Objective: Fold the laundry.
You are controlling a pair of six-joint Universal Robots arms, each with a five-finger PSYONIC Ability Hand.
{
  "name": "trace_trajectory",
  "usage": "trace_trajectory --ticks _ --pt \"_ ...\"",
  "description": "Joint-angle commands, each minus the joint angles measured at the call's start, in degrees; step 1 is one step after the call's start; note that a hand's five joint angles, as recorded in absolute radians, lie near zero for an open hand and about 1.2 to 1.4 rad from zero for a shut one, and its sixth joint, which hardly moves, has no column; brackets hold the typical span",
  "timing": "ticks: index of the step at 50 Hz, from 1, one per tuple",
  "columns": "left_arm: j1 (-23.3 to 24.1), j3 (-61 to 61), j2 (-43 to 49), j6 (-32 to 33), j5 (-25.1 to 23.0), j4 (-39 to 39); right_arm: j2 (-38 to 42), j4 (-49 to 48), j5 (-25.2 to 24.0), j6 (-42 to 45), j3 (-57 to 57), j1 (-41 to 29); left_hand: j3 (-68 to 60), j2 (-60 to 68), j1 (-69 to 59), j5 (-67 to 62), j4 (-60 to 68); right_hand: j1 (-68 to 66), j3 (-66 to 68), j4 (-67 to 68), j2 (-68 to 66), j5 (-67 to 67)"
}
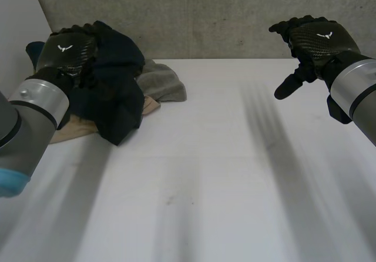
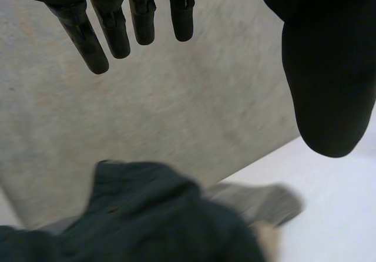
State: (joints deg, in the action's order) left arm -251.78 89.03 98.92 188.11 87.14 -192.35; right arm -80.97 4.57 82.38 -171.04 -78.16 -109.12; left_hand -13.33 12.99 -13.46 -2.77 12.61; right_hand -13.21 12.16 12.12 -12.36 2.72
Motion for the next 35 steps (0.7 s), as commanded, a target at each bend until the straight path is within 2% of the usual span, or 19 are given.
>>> trace_trajectory --ticks 1,4,8,12,17,19,20,21,23,27,28,31,32,35 --pt "-7.05 0.45 8.81 13.05 -0.22 -12.84 0.02 0.0 -0.11 0.09 -0.07 -0.04 2.61 -2.27 2.74 2.05 -1.89 3.21 -2.16 -2.12 2.36 -2.72" --pt "-8.37 -0.16 14.61 16.57 -0.39 -18.91 0.02 0.0 -0.11 0.09 -0.07 -0.13 2.77 -2.44 2.91 2.22 -2.06 3.21 -2.16 -2.12 2.36 -2.72" --pt "-10.21 -2.18 20.06 20.61 -0.48 -22.7 0.11 0.0 -0.2 0.26 -0.07 -0.21 2.77 -2.44 2.91 2.22 -2.06 3.21 -2.16 -2.12 2.36 -2.72" --pt "-13.29 -5.51 25.95 23.69 -1.97 -22.89 0.11 0.0 -0.29 0.44 -0.15 -0.21 2.61 -2.27 2.74 2.05 -1.89 3.21 -2.16 -2.12 2.36 -2.72" --pt "-13.56 -9.22 31.16 25.46 -5.66 -21.58 0.29 0.0 -0.38 0.62 -0.15 -0.21 -0.91 1.24 -0.77 -1.46 1.62 3.21 -2.16 -2.12 2.36 -2.72" --pt "-13.74 -9.31 31.07 25.46 -6.02 -20.87 0.37 0.0 -0.38 0.7 -0.07 -0.21 -15.81 16.15 -15.68 -16.36 16.53 3.21 -2.16 -2.12 2.36 -2.72" --pt "-14.0 -8.79 29.85 25.03 -5.93 -20.61 0.37 0.0 -0.38 0.7 -0.07 -0.21 -49.2 49.54 -49.07 -49.75 49.92 3.21 -2.16 -2.12 2.36 -2.72" --pt "-14.0 -8.61 28.8 24.76 -5.84 -20.61 0.37 0.0 -0.38 0.7 -0.07 -0.13 -66.5 66.83 -66.37 -67.05 67.21 3.21 -2.16 -2.12 2.36 -2.72" --pt "-13.48 -7.82 25.55 23.89 -5.49 -20.69 0.37 -0.09 -0.38 0.79 0.02 -0.04 -66.67 67.01 -66.54 -67.23 67.39 3.21 -2.16 -2.12 2.36 -2.72" --pt "-11.28 -3.34 16.5 15.73 -4.88 -21.05 0.29 -0.09 -0.29 0.79 0.2 0.23 -66.67 67.01 -66.54 -67.23 67.39 3.21 -2.16 -2.12 2.36 -2.72" --pt "-9.19 -2.03 13.44 10.92 -4.88 -21.13 0.29 -0.09 -0.29 0.79 0.28 0.23 -66.67 67.01 -66.54 -67.23 67.39 3.21 -2.16 -2.12 2.36 -2.72" --pt "-5.93 -0.61 9.46 3.86 -5.05 -21.05 0.29 -0.09 -0.29 0.88 0.46 0.31 -66.67 67.01 -66.54 -67.23 67.39 3.21 -2.16 -2.12 2.36 -2.72" --pt "-4.09 0.26 7.02 -0.42 -5.14 -20.52 0.2 -0.09 -0.29 0.88 0.46 0.31 -66.67 67.01 -66.54 -67.23 67.39 3.21 -2.16 -2.12 2.36 -2.72" --pt "-1.09 1.15 4.27 -5.46 -5.31 -20.17 0.11 -0.09 -0.29 0.88 0.72 0.4 -66.67 67.01 -66.54 -67.23 67.39 3.21 -2.16 -2.12 2.36 -2.72"
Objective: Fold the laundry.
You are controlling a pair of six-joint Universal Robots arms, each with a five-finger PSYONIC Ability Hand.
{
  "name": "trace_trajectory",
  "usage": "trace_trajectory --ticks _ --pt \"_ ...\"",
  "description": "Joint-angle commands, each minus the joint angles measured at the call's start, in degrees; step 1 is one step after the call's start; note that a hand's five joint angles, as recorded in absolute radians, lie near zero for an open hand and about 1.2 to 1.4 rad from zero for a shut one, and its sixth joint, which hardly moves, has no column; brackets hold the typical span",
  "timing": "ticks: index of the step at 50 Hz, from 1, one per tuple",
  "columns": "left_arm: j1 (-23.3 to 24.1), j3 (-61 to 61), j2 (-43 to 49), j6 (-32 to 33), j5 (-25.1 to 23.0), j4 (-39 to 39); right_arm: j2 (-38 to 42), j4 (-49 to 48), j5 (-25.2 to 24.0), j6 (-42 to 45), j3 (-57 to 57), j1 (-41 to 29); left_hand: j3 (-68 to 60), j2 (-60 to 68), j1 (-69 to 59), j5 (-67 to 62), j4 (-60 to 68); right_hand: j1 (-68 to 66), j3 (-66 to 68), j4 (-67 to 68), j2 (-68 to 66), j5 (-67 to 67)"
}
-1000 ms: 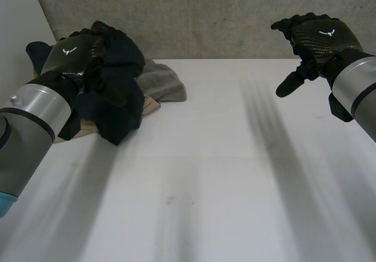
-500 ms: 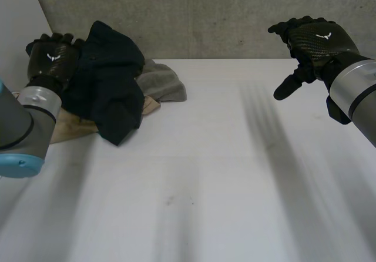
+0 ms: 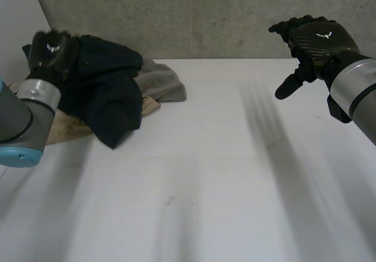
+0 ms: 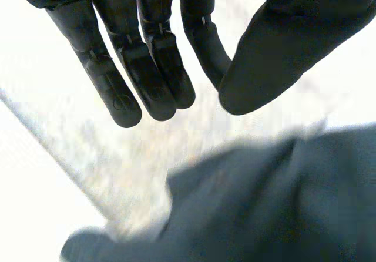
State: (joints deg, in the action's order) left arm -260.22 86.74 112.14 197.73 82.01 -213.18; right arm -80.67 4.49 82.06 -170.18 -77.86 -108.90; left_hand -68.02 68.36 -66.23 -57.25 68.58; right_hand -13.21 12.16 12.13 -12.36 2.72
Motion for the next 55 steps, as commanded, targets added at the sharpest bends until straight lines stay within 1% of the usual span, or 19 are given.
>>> trace_trajectory --ticks 1,4,8,10,11,12,13,14,15,19,21,33,37,40,42,44,47,52,55 --pt "10.05 4.22 -10.0 -17.36 -0.27 1.1 -0.19 -0.01 0.11 0.02 0.52 0.18 -11.98 11.64 -13.77 -12.75 11.42 3.21 -2.16 -2.13 2.36 -2.72" --pt "17.86 4.41 -9.75 -18.96 -0.88 2.32 -0.19 -0.27 0.2 0.11 0.78 0.44 -11.98 11.64 -13.77 -12.75 11.42 3.21 -2.16 -2.13 2.36 -2.72" --pt "25.17 3.01 -7.47 -17.22 -0.54 3.82 -0.45 -0.8 0.11 -0.06 0.78 2.2 -11.98 11.64 -13.77 -12.75 11.42 3.21 -2.16 -2.13 2.36 -2.72" --pt "25.02 2.13 -6.68 -16.07 -0.27 4.44 -0.62 -0.97 -0.15 -0.24 0.78 2.81 -7.01 6.66 -8.8 -7.78 6.45 3.21 -2.16 -2.13 2.36 -2.72" --pt "24.76 1.69 -6.32 -15.28 -0.09 4.7 -0.71 -1.06 -0.15 -0.24 0.87 3.25 9.86 -10.21 8.07 9.09 -10.42 3.21 -2.16 -2.13 2.36 -2.72" --pt "23.89 0.99 -5.89 -13.27 0.34 5.23 -0.8 -1.06 -0.15 -0.15 0.87 3.43 46.17 -46.51 44.38 45.4 -46.73 3.21 -2.16 -2.13 2.36 -2.72" --pt "23.18 0.63 -5.71 -12.03 0.7 5.49 -0.8 -1.06 -0.15 -0.15 0.96 3.43 57.19 -57.53 55.4 56.42 -57.75 3.21 -2.16 -2.13 2.36 -2.72" --pt "22.04 0.28 -5.53 -10.63 0.96 5.76 -0.89 -1.06 -0.15 -0.15 0.96 3.52 58.02 -58.36 56.23 57.25 -58.58 3.21 -2.16 -2.13 2.36 -2.72" --pt "20.38 -0.07 -5.36 -9.14 1.22 6.02 -1.15 -1.06 -0.06 -0.15 1.13 3.61 57.14 -57.49 55.36 56.38 -57.71 3.21 -2.16 -2.13 2.36 -2.72" --pt "6.87 -3.49 -1.24 -1.06 1.67 7.86 -1.33 -1.15 -0.15 -0.15 1.13 3.87 56.8 -57.15 55.01 56.03 -57.36 3.21 -2.16 -2.13 2.36 -2.72" --pt "2.1 -6.13 2.19 0.19 1.32 8.83 -1.33 -1.15 -0.15 -0.15 1.05 3.87 56.79 -57.14 55.01 56.03 -57.36 3.21 -2.16 -2.13 2.36 -2.72" --pt "-9.34 -21.06 21.17 1.77 -4.66 8.75 -0.98 -1.24 -0.24 0.02 1.05 3.69 56.79 -57.14 55.01 56.03 -57.36 3.21 -2.16 -2.13 2.36 -2.72" --pt "-10.05 -26.33 26.18 4.4 -4.31 8.04 -0.45 -1.24 -0.24 0.11 0.96 3.69 53.96 -54.3 52.17 53.19 -54.52 3.21 -2.16 -2.13 2.36 -2.72" --pt "-10.31 -28.37 28.22 6.08 -4.84 8.04 0.34 -1.41 -0.24 0.29 0.96 3.69 38.69 -39.03 36.9 37.92 -39.25 3.21 -2.16 -2.13 2.36 -2.72" --pt "-10.14 -28.55 28.57 7.22 -5.19 7.78 0.78 -1.41 -0.24 0.63 0.96 3.69 8.33 -8.68 6.54 7.56 -8.89 3.21 -2.16 -2.13 2.36 -2.72" --pt "-9.35 -27.77 28.4 6.97 -4.93 7.52 1.13 -1.33 -0.15 1.43 1.05 3.69 -11.9 11.55 -13.69 -12.67 11.34 3.21 -2.16 -2.13 2.36 -2.72" --pt "-7.77 -26.1 25.95 6.0 -4.49 6.9 1.22 -1.24 -0.06 2.48 1.05 3.69 -11.98 11.64 -13.77 -12.75 11.42 3.21 -2.16 -2.13 2.36 -2.72" --pt "-0.66 -19.52 11.38 -3.03 -4.4 1.47 1.05 -1.24 0.03 2.83 1.13 3.87 -11.98 11.64 -13.77 -12.75 11.42 3.21 -2.16 -2.13 2.36 -2.72" --pt "2.6 -17.57 6.96 -7.61 -4.31 -0.13 0.87 -1.24 0.03 2.83 1.48 3.96 -11.98 11.64 -13.77 -12.75 11.42 3.21 -2.16 -2.13 2.36 -2.72"
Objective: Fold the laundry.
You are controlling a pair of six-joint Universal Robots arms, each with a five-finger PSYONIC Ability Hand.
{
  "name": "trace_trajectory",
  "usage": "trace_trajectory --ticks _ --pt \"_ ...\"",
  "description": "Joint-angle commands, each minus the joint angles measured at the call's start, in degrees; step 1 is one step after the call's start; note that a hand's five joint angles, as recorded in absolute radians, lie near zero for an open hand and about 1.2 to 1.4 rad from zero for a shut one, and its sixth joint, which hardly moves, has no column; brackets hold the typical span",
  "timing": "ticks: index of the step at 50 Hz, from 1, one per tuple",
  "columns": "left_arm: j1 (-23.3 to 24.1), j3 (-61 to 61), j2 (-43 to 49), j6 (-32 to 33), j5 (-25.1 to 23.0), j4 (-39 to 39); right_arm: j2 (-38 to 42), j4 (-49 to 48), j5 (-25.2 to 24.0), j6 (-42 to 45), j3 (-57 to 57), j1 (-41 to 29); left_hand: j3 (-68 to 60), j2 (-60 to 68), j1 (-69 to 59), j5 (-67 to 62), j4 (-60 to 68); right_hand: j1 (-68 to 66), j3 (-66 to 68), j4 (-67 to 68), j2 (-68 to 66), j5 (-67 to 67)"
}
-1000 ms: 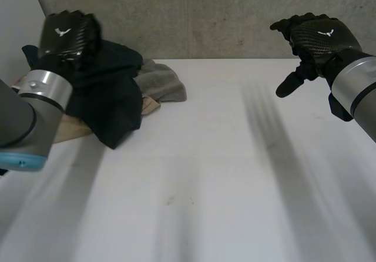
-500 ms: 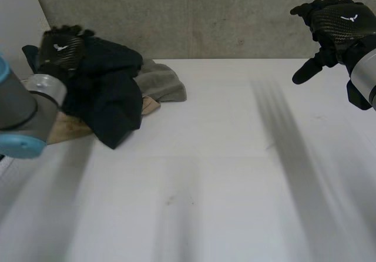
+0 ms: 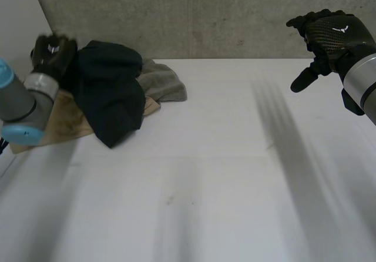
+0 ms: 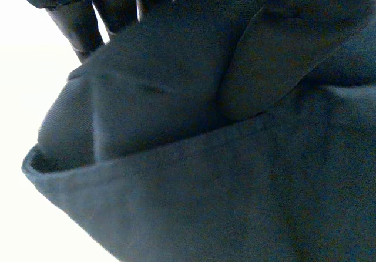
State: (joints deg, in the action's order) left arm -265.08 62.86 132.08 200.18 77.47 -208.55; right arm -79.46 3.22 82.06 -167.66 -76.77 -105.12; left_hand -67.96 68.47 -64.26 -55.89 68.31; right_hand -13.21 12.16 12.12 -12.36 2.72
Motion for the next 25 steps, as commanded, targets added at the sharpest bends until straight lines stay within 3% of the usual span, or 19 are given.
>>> trace_trajectory --ticks 1,4,10,13,18,20,21,25 --pt "10.08 7.01 -15.43 -12.86 0.23 -5.11 -0.43 0.03 0.03 0.31 0.48 0.35 -12.04 11.53 -15.74 -14.11 11.69 3.21 -2.16 -2.12 2.36 -2.72" --pt "15.01 7.63 -18.96 -16.56 -0.04 -4.59 -0.61 -0.06 0.04 0.23 1.01 1.49 -12.04 11.53 -15.74 -14.11 11.69 3.21 -2.16 -2.12 2.36 -2.72" --pt "30.22 9.48 -20.99 -19.21 -1.18 -1.69 -1.92 -0.06 0.21 -0.21 2.15 4.31 -12.04 11.53 -15.74 -14.11 11.69 3.21 -2.16 -2.12 2.36 -2.72" --pt "36.19 9.65 -16.71 -19.21 -3.19 -0.2 -3.42 -0.06 0.21 -0.21 2.5 5.63 -12.04 11.53 -15.74 -14.11 11.69 3.21 -2.16 -2.12 2.36 -2.72" --pt "41.57 8.86 -7.64 -17.55 -6.19 5.24 -3.95 0.12 0.12 0.05 3.47 6.77 -10.07 9.55 -13.77 -12.13 9.71 3.21 -2.16 -2.12 2.36 -2.72" --pt "42.1 8.77 -5.7 -15.71 -6.28 7.0 -3.95 0.12 0.03 0.05 4.0 7.47 12.04 -12.56 8.34 9.98 -12.4 3.21 -2.16 -2.12 2.36 -2.72" --pt "42.1 8.69 -4.74 -13.26 -6.02 8.58 -3.95 0.12 -0.05 0.05 4.08 7.74 31.31 -31.82 27.61 29.24 -31.66 3.21 -2.16 -2.12 2.36 -2.72" --pt "42.63 9.47 -5.34 -6.93 -5.84 10.09 -3.95 0.38 -0.32 0.22 4.35 8.44 55.8 -56.32 52.1 53.74 -56.16 3.21 -2.16 -2.12 2.36 -2.72"
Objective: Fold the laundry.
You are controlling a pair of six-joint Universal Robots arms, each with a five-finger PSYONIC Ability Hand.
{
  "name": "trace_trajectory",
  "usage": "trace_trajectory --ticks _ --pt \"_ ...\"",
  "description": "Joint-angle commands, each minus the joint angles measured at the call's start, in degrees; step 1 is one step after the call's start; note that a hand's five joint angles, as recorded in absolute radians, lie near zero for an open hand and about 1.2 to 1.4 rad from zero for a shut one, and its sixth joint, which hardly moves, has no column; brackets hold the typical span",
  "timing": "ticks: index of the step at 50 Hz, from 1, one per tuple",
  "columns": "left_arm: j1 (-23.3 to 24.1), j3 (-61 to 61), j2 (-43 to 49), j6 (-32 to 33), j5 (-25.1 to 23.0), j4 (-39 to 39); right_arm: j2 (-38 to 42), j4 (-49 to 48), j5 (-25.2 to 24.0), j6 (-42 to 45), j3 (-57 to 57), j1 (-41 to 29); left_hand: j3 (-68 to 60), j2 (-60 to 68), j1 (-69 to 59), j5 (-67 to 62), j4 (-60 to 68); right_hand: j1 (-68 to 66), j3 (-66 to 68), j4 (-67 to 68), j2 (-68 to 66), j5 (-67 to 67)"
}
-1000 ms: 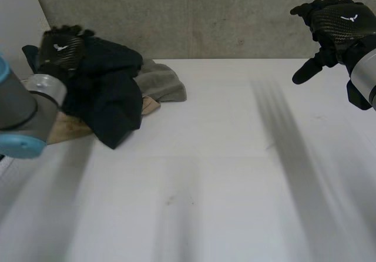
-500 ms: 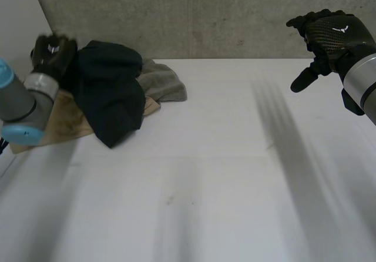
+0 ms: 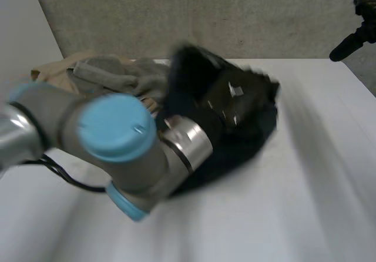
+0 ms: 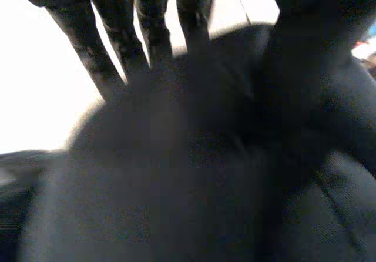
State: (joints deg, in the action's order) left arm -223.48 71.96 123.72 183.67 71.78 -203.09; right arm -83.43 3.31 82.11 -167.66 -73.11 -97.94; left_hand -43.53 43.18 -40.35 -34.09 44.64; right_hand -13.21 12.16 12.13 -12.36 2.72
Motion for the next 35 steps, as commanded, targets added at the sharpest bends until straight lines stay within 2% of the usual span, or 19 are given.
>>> trace_trajectory --ticks 1,5,10,14,17,19,23,29,35 --pt "1.03 0.46 2.5 10.39 -0.07 4.89 -0.07 0.55 -0.46 0.32 0.86 1.26 32.47 -32.11 29.29 33.02 -33.57 3.21 -2.16 -2.13 2.36 -2.72" --pt "0.68 1.95 -4.78 10.66 1.07 5.51 0.55 1.78 -2.12 1.72 1.3 1.52 32.31 -31.95 29.13 32.87 -33.41 3.21 -2.16 -2.13 2.36 -2.72" --pt "-0.02 6.78 -13.14 9.69 5.64 5.6 1.68 5.29 -7.47 7.86 0.6 1.44 32.14 -31.79 28.96 32.7 -33.25 3.21 -2.16 -2.13 2.36 -2.72" --pt "-0.29 12.13 -18.59 9.61 11.35 6.21 2.13 8.36 -11.86 12.69 -1.5 1.26 30.63 -30.27 27.45 31.19 -31.73 3.21 -2.16 -2.13 2.36 -2.72" --pt "-0.38 16.88 -21.06 9.87 17.67 7.79 2.04 11.09 -14.86 15.78 -4.14 1.17 30.12 -29.77 26.94 30.68 -31.23 3.21 -2.16 -2.13 2.36 -2.72" --pt "-0.64 20.21 -21.58 9.96 22.58 9.89 1.69 13.38 -17.41 19.82 -7.39 0.99 30.12 -29.77 26.94 30.68 -31.23 1.29 -0.24 -0.2 0.43 -0.8" --pt "-2.39 24.61 -21.24 9.69 28.48 14.1 1.08 14.71 -21.72 29.13 -14.85 0.91 28.79 -28.43 25.61 29.35 -29.89 -6.79 7.84 7.87 -7.64 7.28" --pt "-3.1 28.23 -19.39 9.26 27.71 17.02 -1.12 12.96 -27.25 42.13 -26.18 -1.98 24.92 -24.56 21.73 25.47 -26.02 -8.64 9.69 9.72 -9.49 9.13" --pt "-2.57 27.88 -14.12 8.46 22.09 16.94 -0.86 5.32 -27.97 44.7 -31.83 -5.07 24.41 -24.05 21.23 24.96 -25.51 -13.35 14.4 14.43 -14.2 13.84"
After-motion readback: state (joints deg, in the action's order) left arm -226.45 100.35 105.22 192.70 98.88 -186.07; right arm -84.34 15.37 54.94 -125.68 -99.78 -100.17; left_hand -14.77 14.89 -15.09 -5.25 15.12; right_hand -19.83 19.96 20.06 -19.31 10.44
